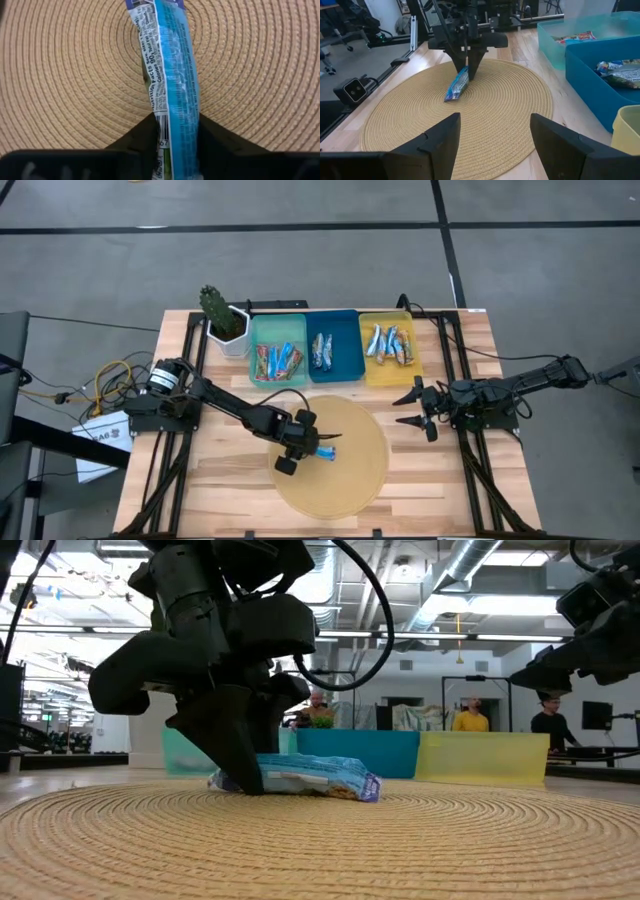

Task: Pick and place Granola Bars by type
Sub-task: Put the blue granola bar into the blue bin, then return to Home Position

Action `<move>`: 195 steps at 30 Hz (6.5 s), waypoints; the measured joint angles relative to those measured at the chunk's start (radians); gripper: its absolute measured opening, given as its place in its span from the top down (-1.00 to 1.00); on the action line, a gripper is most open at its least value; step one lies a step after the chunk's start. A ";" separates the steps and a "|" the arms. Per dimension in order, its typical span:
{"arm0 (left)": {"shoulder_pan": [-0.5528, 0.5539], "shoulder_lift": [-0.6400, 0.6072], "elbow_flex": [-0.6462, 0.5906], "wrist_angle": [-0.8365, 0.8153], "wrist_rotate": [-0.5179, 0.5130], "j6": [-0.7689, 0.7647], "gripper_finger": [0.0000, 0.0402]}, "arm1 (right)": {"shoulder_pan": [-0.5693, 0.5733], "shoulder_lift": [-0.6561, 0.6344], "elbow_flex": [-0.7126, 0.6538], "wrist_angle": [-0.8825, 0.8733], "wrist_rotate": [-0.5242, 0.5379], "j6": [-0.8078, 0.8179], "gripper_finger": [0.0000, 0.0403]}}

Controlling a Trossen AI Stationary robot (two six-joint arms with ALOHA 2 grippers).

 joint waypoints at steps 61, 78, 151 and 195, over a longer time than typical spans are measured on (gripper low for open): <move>0.296 0.001 -0.002 1.022 -0.365 -0.081 0.67 | 0.000 0.000 0.000 0.000 0.000 0.000 -0.16; 0.510 0.000 -0.002 0.745 -0.481 -0.410 0.67 | 0.000 0.000 0.000 0.000 0.000 0.000 -0.16; 0.222 0.002 -0.051 0.673 0.119 0.167 0.31 | 0.000 0.000 0.000 0.000 0.000 0.000 -0.16; 0.129 -1.027 -1.079 0.827 -0.067 0.041 0.31 | 0.000 0.000 0.000 0.000 0.000 0.000 -0.16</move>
